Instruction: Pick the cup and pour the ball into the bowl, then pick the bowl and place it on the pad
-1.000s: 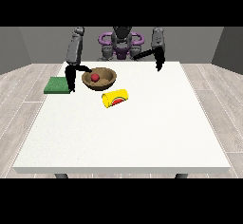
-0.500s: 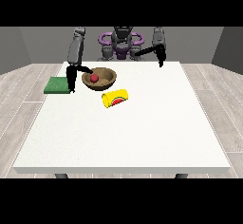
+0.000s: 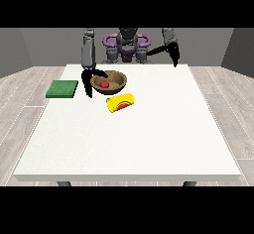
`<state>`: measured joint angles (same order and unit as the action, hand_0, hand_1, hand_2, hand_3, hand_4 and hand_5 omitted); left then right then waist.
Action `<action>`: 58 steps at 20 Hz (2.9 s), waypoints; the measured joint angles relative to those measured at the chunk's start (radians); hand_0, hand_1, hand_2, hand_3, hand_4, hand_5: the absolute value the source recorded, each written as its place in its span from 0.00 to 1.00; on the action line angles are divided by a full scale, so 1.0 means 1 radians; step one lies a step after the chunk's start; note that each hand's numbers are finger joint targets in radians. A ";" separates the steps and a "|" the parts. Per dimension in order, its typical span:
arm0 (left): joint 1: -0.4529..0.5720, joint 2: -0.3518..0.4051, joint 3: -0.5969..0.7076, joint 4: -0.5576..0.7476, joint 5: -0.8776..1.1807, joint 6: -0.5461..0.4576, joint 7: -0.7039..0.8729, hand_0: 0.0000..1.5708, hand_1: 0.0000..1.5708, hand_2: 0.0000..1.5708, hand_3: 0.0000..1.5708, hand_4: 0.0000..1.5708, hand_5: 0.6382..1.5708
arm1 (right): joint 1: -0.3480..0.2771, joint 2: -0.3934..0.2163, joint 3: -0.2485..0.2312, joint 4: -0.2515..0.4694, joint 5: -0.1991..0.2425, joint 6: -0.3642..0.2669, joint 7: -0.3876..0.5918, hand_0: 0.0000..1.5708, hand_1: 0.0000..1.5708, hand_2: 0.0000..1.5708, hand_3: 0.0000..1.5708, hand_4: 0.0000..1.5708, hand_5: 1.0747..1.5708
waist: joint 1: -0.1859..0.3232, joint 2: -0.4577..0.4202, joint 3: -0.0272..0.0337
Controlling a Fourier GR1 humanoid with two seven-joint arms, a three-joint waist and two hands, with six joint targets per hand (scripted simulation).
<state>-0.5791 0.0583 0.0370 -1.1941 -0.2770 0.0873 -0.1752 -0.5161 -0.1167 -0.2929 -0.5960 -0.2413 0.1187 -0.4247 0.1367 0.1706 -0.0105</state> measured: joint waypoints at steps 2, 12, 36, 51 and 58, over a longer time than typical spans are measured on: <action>-0.003 0.013 0.005 -0.006 0.004 -0.008 -0.010 0.00 0.00 0.00 0.00 0.00 1.00 | 0.010 -0.015 0.002 0.000 0.015 -0.034 -0.002 1.00 1.00 1.00 1.00 0.61 0.97 | 0.004 0.007 -0.0091; 0.009 0.041 0.057 0.034 0.045 -0.027 -0.020 0.00 0.00 0.00 0.00 0.00 1.00 | -0.035 -0.059 0.070 0.013 0.112 -0.206 0.217 1.00 1.00 1.00 1.00 0.65 0.97 | -0.016 -0.036 -0.0022; 0.084 0.067 0.104 0.113 0.059 0.042 -0.189 0.00 0.00 0.00 0.00 0.00 0.99 | -0.098 -0.349 -0.048 -0.044 -0.024 0.036 0.486 1.00 1.00 1.00 1.00 0.68 0.98 | -0.117 0.013 0.0110; 0.030 0.019 0.004 -0.178 -0.025 0.135 -0.116 0.00 0.00 0.00 0.00 0.00 0.99 | -0.131 -0.609 -0.173 0.165 -0.054 0.220 0.225 1.00 1.00 1.00 0.00 0.66 1.00 | -0.064 0.293 0.0127; 0.068 0.019 -0.027 -0.313 -0.042 0.132 -0.051 0.00 0.00 0.00 0.00 0.00 0.99 | -0.164 -0.668 -0.180 0.229 -0.037 0.243 0.177 1.00 1.00 1.00 0.00 0.58 0.99 | -0.067 0.330 0.0127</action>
<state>-0.5107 0.0773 0.0101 -1.5068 -0.3195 0.2196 -0.2260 -0.6801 -0.7846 -0.4730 -0.3673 -0.2781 0.3622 -0.2479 0.0697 0.5003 0.0022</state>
